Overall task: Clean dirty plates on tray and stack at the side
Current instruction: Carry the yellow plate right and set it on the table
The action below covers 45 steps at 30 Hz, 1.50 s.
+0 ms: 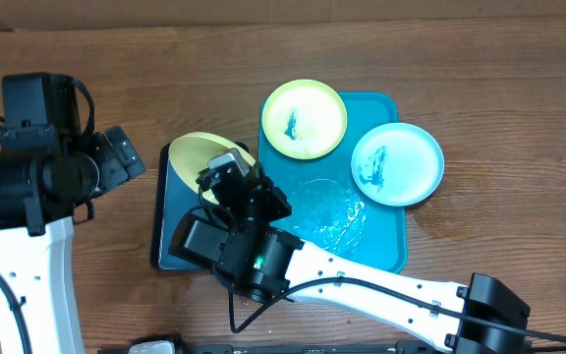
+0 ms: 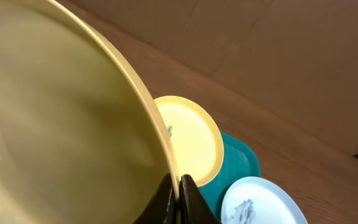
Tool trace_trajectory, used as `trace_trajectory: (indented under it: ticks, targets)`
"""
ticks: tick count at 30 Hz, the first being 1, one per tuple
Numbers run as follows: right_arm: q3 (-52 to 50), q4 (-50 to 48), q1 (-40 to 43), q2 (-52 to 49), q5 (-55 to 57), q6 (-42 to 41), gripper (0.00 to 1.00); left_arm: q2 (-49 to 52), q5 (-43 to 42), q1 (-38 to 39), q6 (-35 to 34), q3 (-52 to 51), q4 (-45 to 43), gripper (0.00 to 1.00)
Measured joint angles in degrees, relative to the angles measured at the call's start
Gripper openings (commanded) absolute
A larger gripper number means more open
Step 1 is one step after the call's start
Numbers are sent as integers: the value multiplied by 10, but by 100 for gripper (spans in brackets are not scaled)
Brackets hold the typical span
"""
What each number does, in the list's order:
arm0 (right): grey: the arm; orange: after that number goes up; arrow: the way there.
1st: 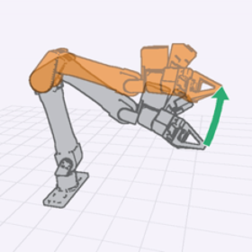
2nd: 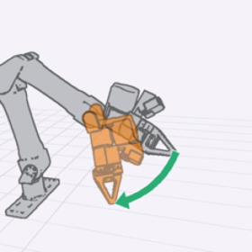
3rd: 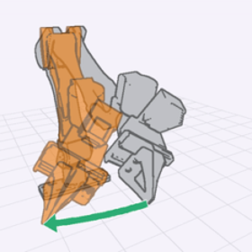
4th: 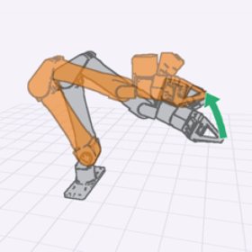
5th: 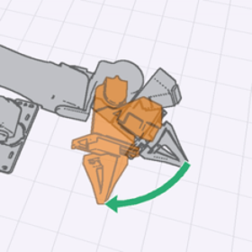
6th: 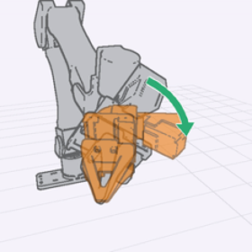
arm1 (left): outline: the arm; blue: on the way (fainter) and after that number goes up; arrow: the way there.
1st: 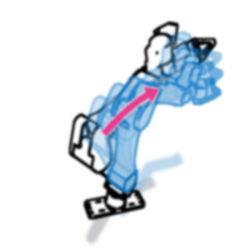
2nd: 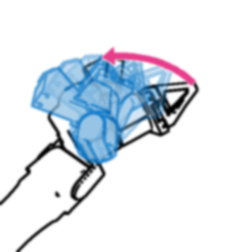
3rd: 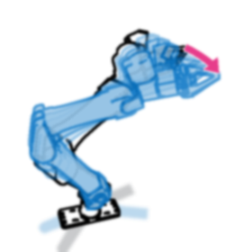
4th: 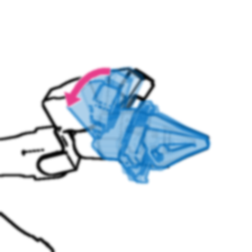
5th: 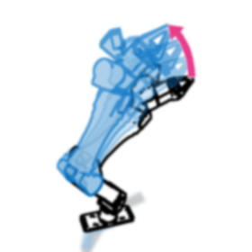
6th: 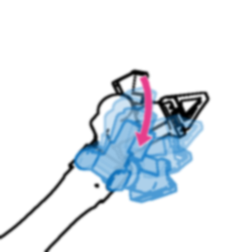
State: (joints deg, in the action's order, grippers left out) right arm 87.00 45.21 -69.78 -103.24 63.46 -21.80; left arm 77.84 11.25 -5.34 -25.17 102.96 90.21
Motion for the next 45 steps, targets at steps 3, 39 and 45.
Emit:
trace_trajectory:
  ticks: [3, 39, 45]
  targets:
    - [0, 6, 0, 0, 3, 0, 4, 14, 0, 0, 0, 0, 0, 100]
    - [-50, 255, 1019, 154, -688, -80, 4, 52, -100, 0, 2, 213, 50, 100]
    - [-205, 161, 1065, 79, -667, -58, 4, 52, -102, 0, 2, 213, 50, 100]
